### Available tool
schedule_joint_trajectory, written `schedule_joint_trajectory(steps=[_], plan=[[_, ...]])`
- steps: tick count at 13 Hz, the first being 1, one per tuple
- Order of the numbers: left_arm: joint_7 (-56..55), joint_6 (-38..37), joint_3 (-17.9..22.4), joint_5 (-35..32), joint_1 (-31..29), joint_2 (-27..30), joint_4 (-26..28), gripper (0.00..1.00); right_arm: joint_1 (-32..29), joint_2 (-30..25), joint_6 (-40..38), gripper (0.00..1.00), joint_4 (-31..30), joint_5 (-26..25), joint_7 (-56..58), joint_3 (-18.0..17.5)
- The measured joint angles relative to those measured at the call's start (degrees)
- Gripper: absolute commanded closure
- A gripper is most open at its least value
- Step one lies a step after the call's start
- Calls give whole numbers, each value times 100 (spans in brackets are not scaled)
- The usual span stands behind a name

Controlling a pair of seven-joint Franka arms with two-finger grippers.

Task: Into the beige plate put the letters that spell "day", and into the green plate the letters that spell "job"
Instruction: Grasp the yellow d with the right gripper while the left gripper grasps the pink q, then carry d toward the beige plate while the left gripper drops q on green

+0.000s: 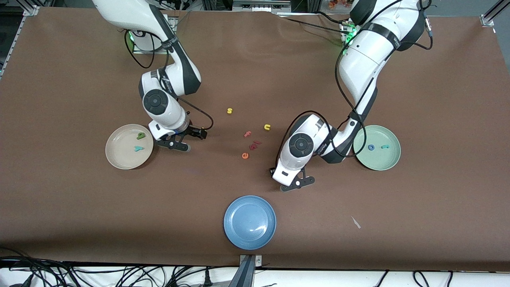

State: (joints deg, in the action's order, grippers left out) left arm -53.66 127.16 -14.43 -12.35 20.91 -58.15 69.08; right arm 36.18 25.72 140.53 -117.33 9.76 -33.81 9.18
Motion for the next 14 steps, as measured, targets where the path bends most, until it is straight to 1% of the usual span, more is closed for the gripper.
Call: schedule_joint_trajectory(steps=[2,3,6,8,11,12,14], plan=[[46,-114,9,-7,1,2,-33,69,74,29,530,0,-313,5,-98,-45],[62,-126,8,-7,4,4,-50,74,84,29,719,0,-448,5,-129,-77],[76,-160,5,-7,11,4,-88,82,88,28,990,0,-615,8,-281,-188],[76,-162,5,-7,11,5,-89,85,90,30,1179,1,-706,8,-406,-268],[73,-202,7,-6,2,6,-108,85,92,45,1244,13,-750,8,-437,-294],[72,-413,13,7,-17,12,-159,84,92,54,1252,17,-752,9,-441,-294],[72,-1190,-6,125,-158,108,-321,84,92,75,1266,27,-755,9,-442,-294]])
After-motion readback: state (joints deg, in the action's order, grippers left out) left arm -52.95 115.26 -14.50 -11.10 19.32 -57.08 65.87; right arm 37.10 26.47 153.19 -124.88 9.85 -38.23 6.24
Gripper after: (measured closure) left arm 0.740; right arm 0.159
